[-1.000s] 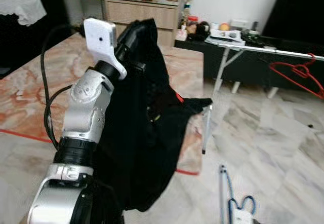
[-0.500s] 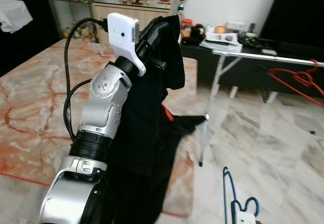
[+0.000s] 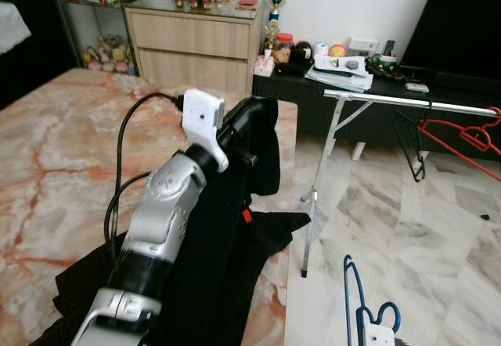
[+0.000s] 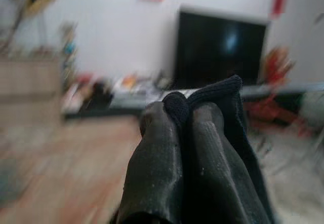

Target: Hang hanger

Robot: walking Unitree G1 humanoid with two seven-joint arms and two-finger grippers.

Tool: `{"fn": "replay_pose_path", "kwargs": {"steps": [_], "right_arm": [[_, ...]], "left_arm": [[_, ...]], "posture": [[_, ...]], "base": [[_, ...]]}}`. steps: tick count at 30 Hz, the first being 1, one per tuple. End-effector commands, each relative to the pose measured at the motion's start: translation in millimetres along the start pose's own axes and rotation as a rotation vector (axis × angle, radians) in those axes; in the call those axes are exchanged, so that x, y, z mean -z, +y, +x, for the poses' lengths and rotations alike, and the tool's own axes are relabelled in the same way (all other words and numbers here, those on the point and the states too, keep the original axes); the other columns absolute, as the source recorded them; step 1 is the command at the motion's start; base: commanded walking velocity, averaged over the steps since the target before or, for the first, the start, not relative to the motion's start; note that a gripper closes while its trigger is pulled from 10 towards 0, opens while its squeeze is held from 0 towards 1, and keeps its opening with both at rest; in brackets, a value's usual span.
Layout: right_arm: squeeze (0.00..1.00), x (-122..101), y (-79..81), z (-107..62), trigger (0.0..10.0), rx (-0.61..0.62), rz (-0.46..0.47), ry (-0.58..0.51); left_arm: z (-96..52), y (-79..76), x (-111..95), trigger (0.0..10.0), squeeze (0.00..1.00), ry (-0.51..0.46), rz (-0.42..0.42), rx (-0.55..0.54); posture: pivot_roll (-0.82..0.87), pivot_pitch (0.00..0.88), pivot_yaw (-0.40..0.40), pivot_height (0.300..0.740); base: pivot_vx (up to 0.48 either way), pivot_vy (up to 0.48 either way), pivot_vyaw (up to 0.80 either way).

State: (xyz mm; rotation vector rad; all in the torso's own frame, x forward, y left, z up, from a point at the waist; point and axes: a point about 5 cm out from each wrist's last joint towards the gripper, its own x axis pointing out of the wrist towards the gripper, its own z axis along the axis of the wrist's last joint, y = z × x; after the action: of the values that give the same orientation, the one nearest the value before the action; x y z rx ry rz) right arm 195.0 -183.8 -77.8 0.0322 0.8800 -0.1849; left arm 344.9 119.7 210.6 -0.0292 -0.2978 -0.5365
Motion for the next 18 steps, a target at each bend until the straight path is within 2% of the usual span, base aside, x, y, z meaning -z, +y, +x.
{"fn": "replay_pose_path", "kwargs": {"steps": [1, 3, 4, 5, 6, 7, 8, 9, 11, 12, 18], "right_arm": [[0.00, 4, -7.7, -0.8, 10.0, 0.020, -0.006, 0.013], [0.00, 4, -7.8, -0.8, 10.0, 0.020, -0.007, 0.013], [0.00, 4, -8.0, -0.8, 10.0, 0.020, -0.009, 0.013], [0.00, 4, -8.2, -0.8, 10.0, 0.019, -0.010, 0.013], [0.00, 4, -8.3, -0.8, 10.0, 0.019, -0.011, 0.013], [0.00, 4, -8.3, -0.8, 10.0, 0.019, -0.011, 0.013], [0.00, 4, -8.6, -0.7, 10.0, 0.018, -0.014, 0.014], [0.00, 4, -8.7, -0.6, 10.0, 0.018, -0.017, 0.014], [0.00, 4, -8.7, -0.6, 10.0, 0.017, -0.017, 0.014], [0.00, 4, -8.8, -0.6, 10.0, 0.017, -0.018, 0.014], [0.00, 2, -10.5, -0.1, 10.0, 0.014, -0.032, 0.012]], "left_arm": [[-5.6, -7.4, 6, 10.0, 0.00, 0.038, 0.055, 0.015], [-10.9, -7.3, 12, 10.0, 0.00, 0.066, 0.073, 0.012], [-19.0, -8.0, 21, 10.0, 0.18, 0.107, 0.101, 0.009], [-22.5, -8.8, 24, 10.0, 0.28, 0.123, 0.109, 0.008], [-26.8, -9.8, 27, 10.0, 0.51, 0.139, 0.122, 0.008], [-26.8, -9.8, 27, 10.0, 0.51, 0.139, 0.122, 0.008], [-34.1, -12.1, 30, 10.0, 0.61, 0.162, 0.130, 0.004], [-38.4, -12.9, 32, 10.0, 0.67, 0.169, 0.126, -0.004], [-41.1, -12.5, 32, 10.0, 0.71, 0.172, 0.126, -0.011], [-42.4, -12.4, 32, 10.0, 1.00, 0.172, 0.121, -0.016], [-53.8, -16.9, 35, 10.0, 1.00, 0.195, 0.116, -0.042]], "posture": [[0.15, 0.018, -0.047, 0.740], [0.15, 0.018, -0.047, 0.740], [0.15, 0.022, -0.048, 0.740], [0.15, 0.022, -0.048, 0.740], [0.15, 0.022, -0.048, 0.740], [0.15, 0.022, -0.048, 0.740], [0.15, 0.026, -0.050, 0.740], [0.15, 0.026, -0.050, 0.740], [0.15, 0.026, -0.050, 0.740], [0.15, 0.027, -0.049, 0.740], [0.13, 0.038, -0.059, 0.740]], "base": [[0.000, 0.000, 0.00], [0.000, 0.000, 0.00], [0.000, 0.000, 0.00], [0.000, 0.000, 0.00], [0.000, 0.000, 0.00], [0.000, 0.000, 0.00], [0.000, 0.000, 0.00], [0.000, 0.000, 0.00], [0.000, 0.000, 0.00], [0.000, 0.000, 0.00], [0.000, 0.000, 0.00]]}}
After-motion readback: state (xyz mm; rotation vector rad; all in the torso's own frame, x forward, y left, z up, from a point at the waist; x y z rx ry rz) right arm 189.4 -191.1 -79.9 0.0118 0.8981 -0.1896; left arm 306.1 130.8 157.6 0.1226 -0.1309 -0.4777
